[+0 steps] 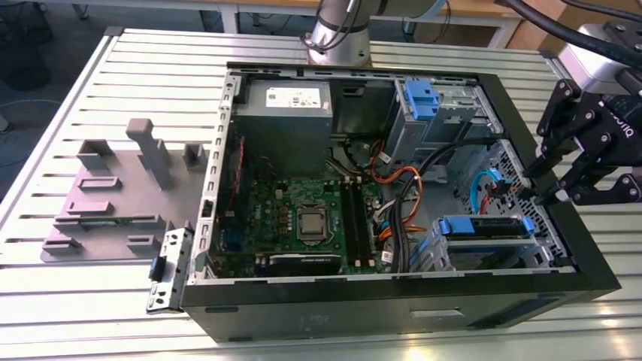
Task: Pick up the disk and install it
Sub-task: 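Insert the first disk wire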
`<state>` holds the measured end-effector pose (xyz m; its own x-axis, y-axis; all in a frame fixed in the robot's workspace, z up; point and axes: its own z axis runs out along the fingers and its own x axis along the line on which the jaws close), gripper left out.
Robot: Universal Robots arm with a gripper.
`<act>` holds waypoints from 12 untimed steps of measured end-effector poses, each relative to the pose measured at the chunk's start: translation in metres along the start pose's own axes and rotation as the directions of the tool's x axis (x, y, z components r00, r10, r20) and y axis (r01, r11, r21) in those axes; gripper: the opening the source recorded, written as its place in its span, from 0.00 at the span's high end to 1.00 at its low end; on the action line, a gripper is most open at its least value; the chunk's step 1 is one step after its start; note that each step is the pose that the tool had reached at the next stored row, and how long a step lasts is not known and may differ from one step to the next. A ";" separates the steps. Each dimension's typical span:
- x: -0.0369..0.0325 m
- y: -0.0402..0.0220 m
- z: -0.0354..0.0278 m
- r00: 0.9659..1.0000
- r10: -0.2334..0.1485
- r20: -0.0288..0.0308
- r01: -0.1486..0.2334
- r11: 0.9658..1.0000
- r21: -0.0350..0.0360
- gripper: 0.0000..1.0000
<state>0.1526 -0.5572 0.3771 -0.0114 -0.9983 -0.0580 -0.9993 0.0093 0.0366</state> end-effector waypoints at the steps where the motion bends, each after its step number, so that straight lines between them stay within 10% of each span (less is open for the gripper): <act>1: -0.0003 -0.0002 0.0000 1.000 0.000 0.000 0.000 1.000 0.000 0.59; 12: -0.0030 -0.0019 0.0001 1.000 0.000 0.000 0.000 1.000 0.000 0.59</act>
<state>0.1545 -0.5542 0.3771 -0.0114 -0.9983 -0.0579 -0.9993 0.0093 0.0366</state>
